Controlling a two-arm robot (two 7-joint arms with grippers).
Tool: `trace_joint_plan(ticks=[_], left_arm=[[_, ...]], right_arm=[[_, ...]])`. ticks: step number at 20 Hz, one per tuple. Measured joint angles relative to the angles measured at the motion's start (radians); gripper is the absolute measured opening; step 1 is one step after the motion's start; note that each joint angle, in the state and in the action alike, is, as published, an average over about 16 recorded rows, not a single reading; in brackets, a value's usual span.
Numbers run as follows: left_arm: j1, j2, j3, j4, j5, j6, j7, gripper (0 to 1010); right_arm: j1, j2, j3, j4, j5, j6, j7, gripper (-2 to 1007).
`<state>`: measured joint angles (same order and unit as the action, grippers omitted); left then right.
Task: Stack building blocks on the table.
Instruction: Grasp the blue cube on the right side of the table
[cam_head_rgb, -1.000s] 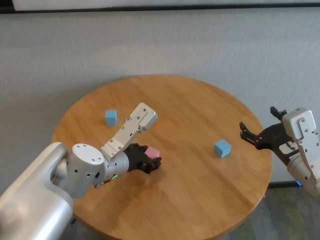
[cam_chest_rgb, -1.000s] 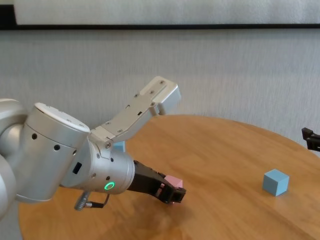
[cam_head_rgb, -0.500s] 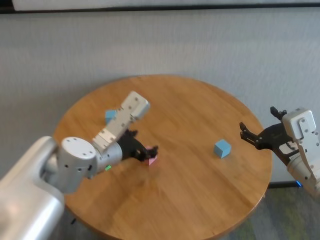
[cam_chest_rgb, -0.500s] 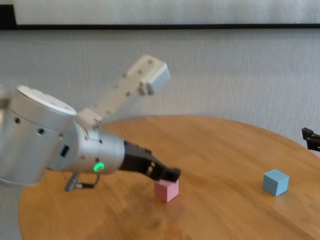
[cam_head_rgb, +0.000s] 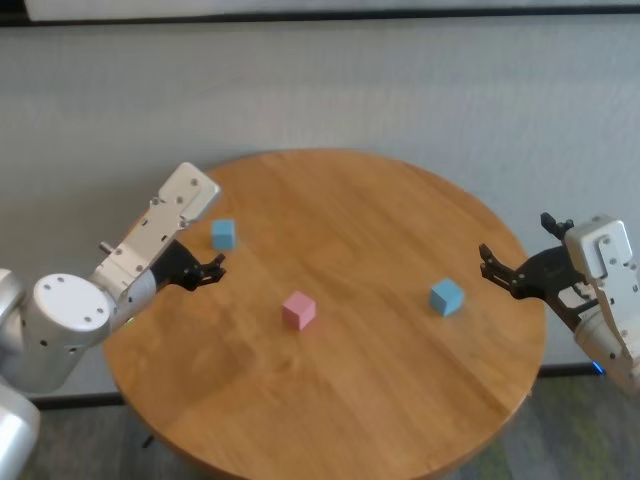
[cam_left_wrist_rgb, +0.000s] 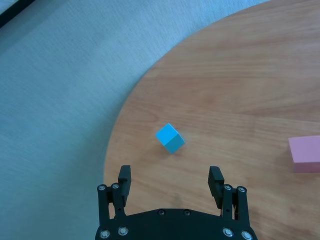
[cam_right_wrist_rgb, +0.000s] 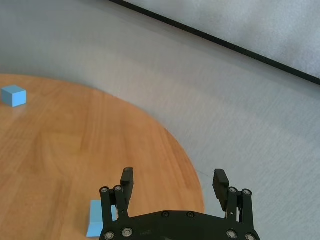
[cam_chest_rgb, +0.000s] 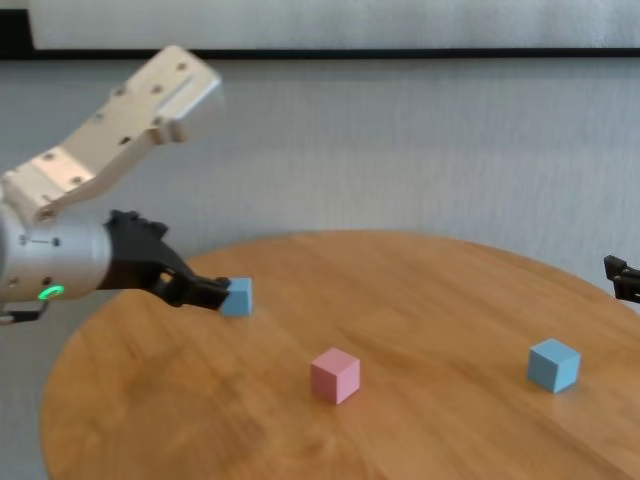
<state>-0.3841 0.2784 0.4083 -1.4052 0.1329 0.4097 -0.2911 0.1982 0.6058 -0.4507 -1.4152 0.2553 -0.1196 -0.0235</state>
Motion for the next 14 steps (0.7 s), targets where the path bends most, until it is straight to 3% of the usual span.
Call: trace_joint_plan(ticks=[6,14], left_arm=[[0.016,0.028,-0.01,-0.027,0.027,-0.003,0.018,1000],[0.011,0.021,-0.004,-0.021,0.023,-0.003,0.013,1000]], right_arm=[[-0.014,0.013,0.006,-0.04,0.014,0.031,0.025,1005],[-0.033,0.029,0.017,-0.101,0.037,0.128,0.07,1005]])
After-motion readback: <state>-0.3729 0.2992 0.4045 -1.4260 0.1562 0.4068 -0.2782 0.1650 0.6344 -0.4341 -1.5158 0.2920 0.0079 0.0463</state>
